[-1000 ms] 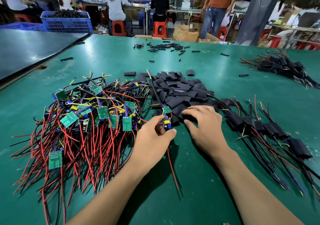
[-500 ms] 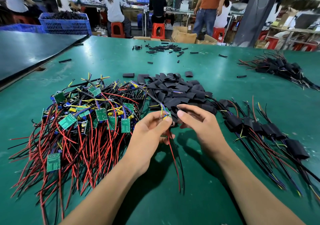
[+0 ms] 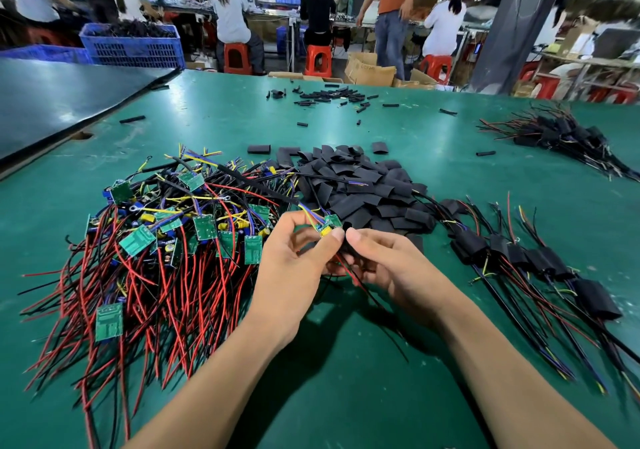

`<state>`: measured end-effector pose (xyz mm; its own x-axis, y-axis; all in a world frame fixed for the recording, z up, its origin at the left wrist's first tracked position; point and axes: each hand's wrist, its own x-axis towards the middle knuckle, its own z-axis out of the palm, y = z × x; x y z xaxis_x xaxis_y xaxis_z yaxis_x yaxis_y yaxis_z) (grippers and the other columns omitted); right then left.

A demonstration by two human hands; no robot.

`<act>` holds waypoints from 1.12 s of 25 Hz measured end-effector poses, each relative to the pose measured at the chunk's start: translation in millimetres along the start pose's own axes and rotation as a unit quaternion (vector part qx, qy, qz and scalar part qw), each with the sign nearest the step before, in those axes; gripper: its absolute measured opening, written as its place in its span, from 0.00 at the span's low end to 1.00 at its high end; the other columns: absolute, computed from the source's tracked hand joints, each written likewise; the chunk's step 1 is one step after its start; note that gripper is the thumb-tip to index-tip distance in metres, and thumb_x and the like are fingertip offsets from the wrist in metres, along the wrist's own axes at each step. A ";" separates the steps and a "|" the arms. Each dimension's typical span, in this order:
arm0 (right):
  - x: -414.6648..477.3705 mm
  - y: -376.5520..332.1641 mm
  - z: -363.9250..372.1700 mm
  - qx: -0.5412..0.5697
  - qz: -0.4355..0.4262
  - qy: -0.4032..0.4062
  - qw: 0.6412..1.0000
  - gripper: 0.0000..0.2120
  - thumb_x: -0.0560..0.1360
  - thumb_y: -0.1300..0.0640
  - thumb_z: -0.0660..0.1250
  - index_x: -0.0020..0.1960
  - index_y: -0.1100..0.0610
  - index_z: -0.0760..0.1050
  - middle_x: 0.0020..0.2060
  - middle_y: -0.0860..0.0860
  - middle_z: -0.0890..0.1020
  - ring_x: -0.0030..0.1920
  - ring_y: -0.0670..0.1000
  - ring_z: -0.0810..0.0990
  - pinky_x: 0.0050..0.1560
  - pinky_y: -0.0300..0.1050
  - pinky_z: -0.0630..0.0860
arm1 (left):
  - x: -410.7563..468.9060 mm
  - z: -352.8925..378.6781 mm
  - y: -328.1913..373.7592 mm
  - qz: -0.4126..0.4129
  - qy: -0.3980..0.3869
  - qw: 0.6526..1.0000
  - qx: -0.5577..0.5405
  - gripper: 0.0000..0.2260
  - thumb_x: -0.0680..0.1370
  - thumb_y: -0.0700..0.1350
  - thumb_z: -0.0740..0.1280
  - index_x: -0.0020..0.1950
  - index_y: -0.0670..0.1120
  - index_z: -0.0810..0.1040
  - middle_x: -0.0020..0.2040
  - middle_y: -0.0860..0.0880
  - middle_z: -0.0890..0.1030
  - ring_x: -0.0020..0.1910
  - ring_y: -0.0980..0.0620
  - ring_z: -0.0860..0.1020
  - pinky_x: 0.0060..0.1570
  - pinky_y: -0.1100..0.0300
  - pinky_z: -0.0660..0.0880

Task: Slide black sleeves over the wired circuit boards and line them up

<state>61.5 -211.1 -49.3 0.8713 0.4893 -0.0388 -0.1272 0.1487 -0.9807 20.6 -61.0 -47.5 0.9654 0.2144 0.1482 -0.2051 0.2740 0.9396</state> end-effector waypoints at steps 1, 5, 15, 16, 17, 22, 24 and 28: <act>-0.1 -0.3 1.0 -0.012 0.000 0.013 1.000 0.19 0.70 0.37 0.74 0.48 0.52 0.85 0.42 0.49 0.84 0.42 0.46 0.81 0.46 0.38 0.76 | 0.2 0.5 0.3 0.001 0.012 1.000 0.005 0.07 0.77 0.38 0.71 0.49 0.41 0.74 0.40 0.42 0.80 0.36 0.44 0.80 0.38 0.49 0.82; 2.8 -1.8 1.1 -0.080 -0.020 0.121 0.989 0.26 0.70 0.34 0.68 0.48 0.56 0.86 0.39 0.50 0.83 0.35 0.47 0.75 0.37 0.37 0.73 | 3.5 -1.3 4.9 0.048 0.103 0.992 0.046 0.10 0.76 0.38 0.72 0.51 0.44 0.72 0.41 0.39 0.81 0.35 0.43 0.85 0.34 0.53 0.82; 9.6 -5.0 -11.3 -0.102 -0.043 0.306 0.946 0.19 0.78 0.39 0.66 0.42 0.53 0.82 0.40 0.46 0.85 0.36 0.42 0.77 0.35 0.40 0.72 | 4.9 -10.3 9.8 0.092 0.228 0.965 0.095 0.13 0.73 0.44 0.77 0.46 0.52 0.73 0.40 0.44 0.82 0.36 0.51 0.82 0.45 0.46 0.82; 9.6 -7.5 -12.8 -0.055 -0.037 0.302 0.951 0.19 0.77 0.39 0.67 0.41 0.53 0.84 0.38 0.46 0.85 0.35 0.43 0.77 0.34 0.40 0.71 | 4.0 -10.8 10.8 0.094 0.233 0.961 0.112 0.14 0.73 0.47 0.77 0.47 0.53 0.72 0.41 0.42 0.83 0.35 0.49 0.81 0.43 0.47 0.81; 8.9 -9.9 -13.8 -0.006 -0.024 0.281 0.959 0.19 0.74 0.37 0.69 0.40 0.53 0.85 0.34 0.47 0.83 0.32 0.45 0.75 0.32 0.39 0.69 | 2.6 -10.7 11.8 0.096 0.235 0.959 0.124 0.14 0.73 0.48 0.77 0.47 0.53 0.71 0.42 0.41 0.83 0.35 0.48 0.81 0.41 0.48 0.79; 6.4 -9.5 -5.8 0.074 0.044 0.144 0.986 0.22 0.65 0.35 0.71 0.41 0.54 0.85 0.34 0.50 0.76 0.29 0.47 0.73 0.28 0.39 0.71 | -3.2 -0.2 14.3 0.104 0.205 0.970 0.074 0.17 0.75 0.36 0.73 0.45 0.50 0.65 0.39 0.37 0.81 0.34 0.45 0.84 0.35 0.59 0.79; 5.7 -7.6 -3.0 0.086 0.045 0.111 0.989 0.23 0.65 0.36 0.71 0.46 0.55 0.84 0.43 0.53 0.84 0.37 0.50 0.82 0.35 0.43 0.80 | -4.5 2.8 10.4 0.093 0.178 0.978 0.057 0.18 0.74 0.33 0.73 0.45 0.49 0.66 0.43 0.35 0.81 0.39 0.41 0.85 0.43 0.50 0.82; 5.5 -7.1 -3.5 0.148 0.013 0.069 0.987 0.23 0.70 0.40 0.69 0.54 0.58 0.81 0.53 0.57 0.85 0.45 0.53 0.86 0.44 0.45 0.83 | -9.0 7.1 3.7 0.050 0.092 0.991 0.089 0.14 0.71 0.34 0.75 0.47 0.50 0.76 0.44 0.46 0.84 0.45 0.43 0.84 0.48 0.50 0.81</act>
<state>68.8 -212.4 -43.3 0.9196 0.3775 -0.1086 -0.2649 0.3920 -0.8810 12.2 -68.6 -43.2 0.8928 0.4037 0.1998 -0.2509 0.0775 0.9649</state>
